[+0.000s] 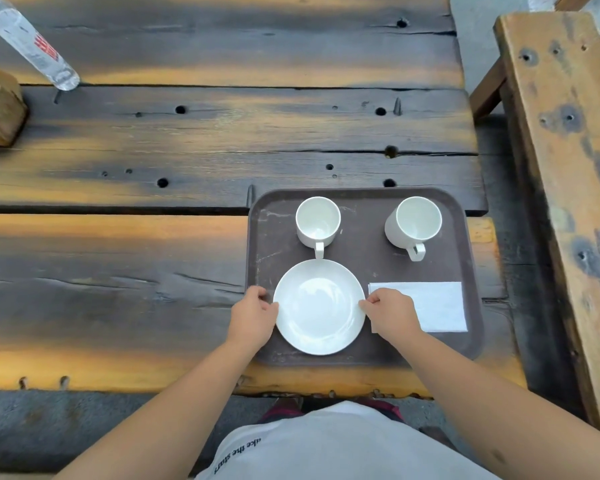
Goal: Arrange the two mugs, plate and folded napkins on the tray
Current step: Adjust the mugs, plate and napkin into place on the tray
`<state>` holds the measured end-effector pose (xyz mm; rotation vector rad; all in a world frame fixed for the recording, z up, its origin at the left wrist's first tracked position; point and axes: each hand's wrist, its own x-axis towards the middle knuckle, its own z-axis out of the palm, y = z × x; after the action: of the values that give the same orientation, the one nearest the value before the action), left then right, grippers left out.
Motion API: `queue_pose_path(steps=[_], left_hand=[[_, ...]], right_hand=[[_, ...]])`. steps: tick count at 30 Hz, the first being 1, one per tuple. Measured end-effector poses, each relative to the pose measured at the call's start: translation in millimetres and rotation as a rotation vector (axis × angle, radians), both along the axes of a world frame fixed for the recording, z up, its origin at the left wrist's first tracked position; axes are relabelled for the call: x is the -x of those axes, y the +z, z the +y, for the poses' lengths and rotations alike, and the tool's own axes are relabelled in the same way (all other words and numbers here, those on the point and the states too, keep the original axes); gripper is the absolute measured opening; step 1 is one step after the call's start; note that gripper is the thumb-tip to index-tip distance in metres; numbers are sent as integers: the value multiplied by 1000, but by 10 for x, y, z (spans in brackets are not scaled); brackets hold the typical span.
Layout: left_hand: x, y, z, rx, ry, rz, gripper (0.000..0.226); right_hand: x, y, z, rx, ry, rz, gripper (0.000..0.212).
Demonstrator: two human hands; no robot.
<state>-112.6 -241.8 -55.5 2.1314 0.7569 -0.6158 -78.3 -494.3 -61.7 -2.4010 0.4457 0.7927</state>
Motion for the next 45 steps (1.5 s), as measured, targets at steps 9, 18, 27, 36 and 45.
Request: queue_pose_path(steps=[9, 18, 27, 36, 45], left_hand=[[-27, 191, -543, -161, -199, -201, 48], [59, 137, -1408, -399, -921, -394, 22], [64, 79, -1720, -644, -1182, -492, 16], [122, 76, -1799, -720, -1205, -389, 26], [111, 106, -1799, -714, -1286, -298, 21]], right_hand=[[183, 85, -580, 11, 1, -70, 21], [377, 87, -1344, 190, 273, -120, 25], [261, 36, -1724, 393, 802, -261, 11], [217, 116, -1767, 414, 1014, -381, 30], [207, 97, -1759, 421, 1031, -372, 36]])
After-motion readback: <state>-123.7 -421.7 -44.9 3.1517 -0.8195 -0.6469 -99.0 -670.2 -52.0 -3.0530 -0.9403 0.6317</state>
